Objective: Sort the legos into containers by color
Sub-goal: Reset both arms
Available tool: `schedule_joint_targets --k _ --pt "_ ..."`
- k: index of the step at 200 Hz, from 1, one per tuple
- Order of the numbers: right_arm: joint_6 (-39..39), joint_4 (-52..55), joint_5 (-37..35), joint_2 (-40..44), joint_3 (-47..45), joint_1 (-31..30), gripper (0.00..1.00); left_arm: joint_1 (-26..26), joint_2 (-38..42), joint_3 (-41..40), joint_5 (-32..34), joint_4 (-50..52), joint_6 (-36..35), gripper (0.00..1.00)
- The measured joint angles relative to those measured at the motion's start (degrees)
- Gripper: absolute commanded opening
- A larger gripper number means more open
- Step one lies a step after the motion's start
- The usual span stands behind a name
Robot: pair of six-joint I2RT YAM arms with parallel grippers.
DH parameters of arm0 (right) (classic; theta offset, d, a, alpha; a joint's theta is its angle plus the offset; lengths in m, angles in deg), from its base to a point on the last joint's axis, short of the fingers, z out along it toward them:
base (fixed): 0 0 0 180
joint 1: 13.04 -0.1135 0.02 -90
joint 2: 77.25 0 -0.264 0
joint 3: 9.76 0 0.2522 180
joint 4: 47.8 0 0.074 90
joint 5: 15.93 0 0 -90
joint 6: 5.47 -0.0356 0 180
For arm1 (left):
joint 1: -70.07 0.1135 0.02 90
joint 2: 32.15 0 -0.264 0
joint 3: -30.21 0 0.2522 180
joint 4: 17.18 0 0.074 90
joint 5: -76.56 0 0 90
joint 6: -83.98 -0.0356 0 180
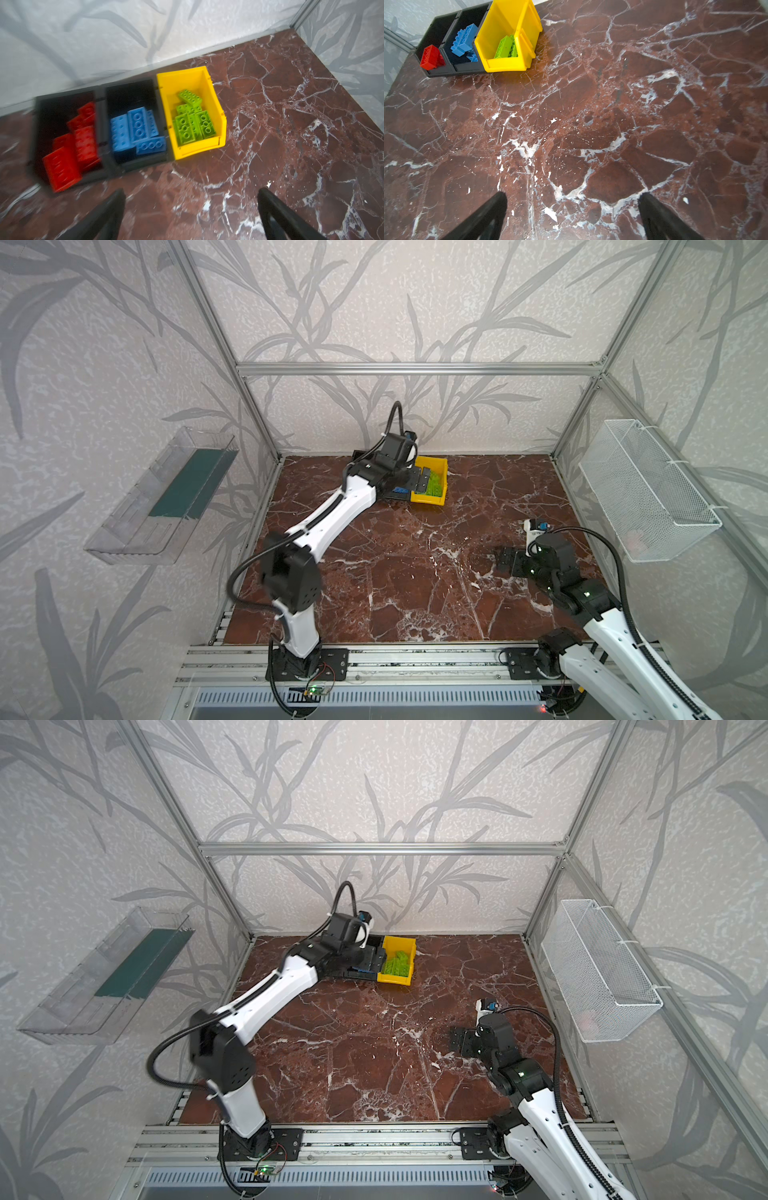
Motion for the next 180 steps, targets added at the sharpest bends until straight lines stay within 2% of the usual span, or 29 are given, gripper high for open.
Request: schedule_joint_targets --k 20,38,61,79,99,125,148,180 --pt "1.79 -2.21 -4.81 0.81 -1.55 0.13 0.99 4.55 18.56 -20.63 5.51 -9.51 2.86 1.00" --pt "3.61 -6.71 -10.19 1.90 -5.18 0.68 0.99 10.91 30.25 -36.68 13.03 -17.49 5.57 1.00" --pt "7.74 -19.02 -16.39 2.16 -13.55 1.29 0.99 13.60 38.29 -53.99 22.82 -25.97 6.73 1.00" --pt "10.49 -28.98 -20.83 -1.22 -18.75 2.38 0.99 13.68 40.72 -62.73 28.41 -30.42 5.38 1.00" --pt "11.93 -38.86 -23.65 -8.61 -21.20 5.51 0.99 14.47 41.75 -67.38 32.17 -36.22 1.90 1.00" --pt "14.01 -53.22 -24.94 -20.37 -22.67 8.92 0.99 18.47 39.21 -72.70 32.20 -49.18 -1.84 1.00" --pt "16.90 -65.59 -24.76 -28.37 -22.80 9.09 0.99 23.34 31.80 -76.17 28.94 -58.95 -3.32 1.00" --pt "20.09 -83.41 -20.46 -43.50 -21.73 10.69 0.99 27.47 18.49 -74.27 23.58 -69.35 -4.76 1.00"
